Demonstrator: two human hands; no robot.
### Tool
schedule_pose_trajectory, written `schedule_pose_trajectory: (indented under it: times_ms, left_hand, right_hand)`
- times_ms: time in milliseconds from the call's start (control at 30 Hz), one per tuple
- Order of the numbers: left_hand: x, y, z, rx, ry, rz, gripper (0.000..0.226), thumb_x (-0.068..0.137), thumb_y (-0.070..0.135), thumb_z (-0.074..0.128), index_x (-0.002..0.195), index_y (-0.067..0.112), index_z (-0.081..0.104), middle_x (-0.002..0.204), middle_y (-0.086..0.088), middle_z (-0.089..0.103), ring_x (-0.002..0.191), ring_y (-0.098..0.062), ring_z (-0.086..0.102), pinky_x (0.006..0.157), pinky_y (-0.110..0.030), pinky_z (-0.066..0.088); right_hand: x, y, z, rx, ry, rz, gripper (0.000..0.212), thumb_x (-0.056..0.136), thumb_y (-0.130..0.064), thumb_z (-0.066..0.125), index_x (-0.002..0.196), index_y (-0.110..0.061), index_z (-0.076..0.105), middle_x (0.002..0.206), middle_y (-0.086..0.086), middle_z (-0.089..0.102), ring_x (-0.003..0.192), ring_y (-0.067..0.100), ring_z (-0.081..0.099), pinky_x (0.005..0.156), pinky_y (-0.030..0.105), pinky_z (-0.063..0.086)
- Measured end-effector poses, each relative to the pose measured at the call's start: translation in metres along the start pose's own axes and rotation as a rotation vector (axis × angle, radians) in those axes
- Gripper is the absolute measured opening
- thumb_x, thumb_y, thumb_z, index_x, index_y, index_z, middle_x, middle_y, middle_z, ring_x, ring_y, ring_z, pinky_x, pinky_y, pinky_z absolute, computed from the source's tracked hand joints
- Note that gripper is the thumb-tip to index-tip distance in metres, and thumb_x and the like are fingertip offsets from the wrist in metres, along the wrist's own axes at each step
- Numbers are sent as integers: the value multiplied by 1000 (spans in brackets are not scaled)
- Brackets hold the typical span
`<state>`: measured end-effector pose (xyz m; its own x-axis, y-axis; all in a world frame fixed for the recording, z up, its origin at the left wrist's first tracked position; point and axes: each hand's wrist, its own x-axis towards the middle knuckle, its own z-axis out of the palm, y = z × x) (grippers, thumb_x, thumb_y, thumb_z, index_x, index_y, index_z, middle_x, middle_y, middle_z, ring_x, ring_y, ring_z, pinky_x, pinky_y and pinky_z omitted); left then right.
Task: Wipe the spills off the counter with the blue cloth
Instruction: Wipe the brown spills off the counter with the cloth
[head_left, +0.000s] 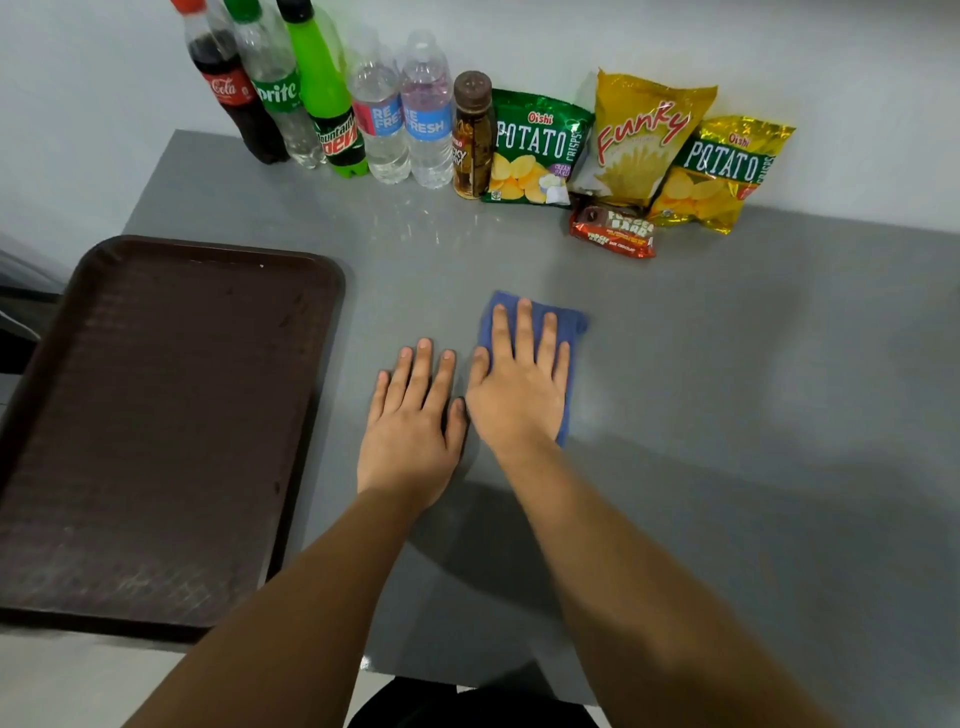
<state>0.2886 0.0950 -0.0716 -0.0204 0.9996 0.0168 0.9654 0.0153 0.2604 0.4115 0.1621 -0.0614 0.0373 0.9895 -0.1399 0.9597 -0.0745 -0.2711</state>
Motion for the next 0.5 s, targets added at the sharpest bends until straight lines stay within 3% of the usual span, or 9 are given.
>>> schedule_pose_trajectory:
  times_ms: [100,167,333,500]
  left_hand:
    - [0,0,1,-2,5,2,59,107,42,27,164,24,22,172,-3,13,160,-20,5,130,-44,5]
    - [0,0,1,0,4,0,59,107,42,27,164,25,21,172,-3,13,160,-21,5,129,-44,4]
    - [-1,-1,2,-12,18,5,59,108,43,26,164,26,22,172,-2,13,160,-20,5,130,-43,4]
    - [-1,-1,2,-19,19,-2,59,108,43,26,164,26,22,172,-2,13,160,-20,5,130,-43,4]
  right_hand:
    - [31,5,-7,-43,-48,-144,62,105,-47,19,164,-31,8,173,-3,0,159,28,-5,128,49,-1]
    - [55,14,-14,-48,-50,-143,62,105,-48,20,164,-32,10,173,-4,1,159,28,-4,128,48,0]
    - [88,55,-30,3,5,14,63,105,-49,23,164,-30,11,173,1,4,159,31,-1,128,49,0]
    - [66,102,-39,26,38,162,64,104,-51,24,164,-30,12,173,-1,3,159,29,-2,128,49,0]
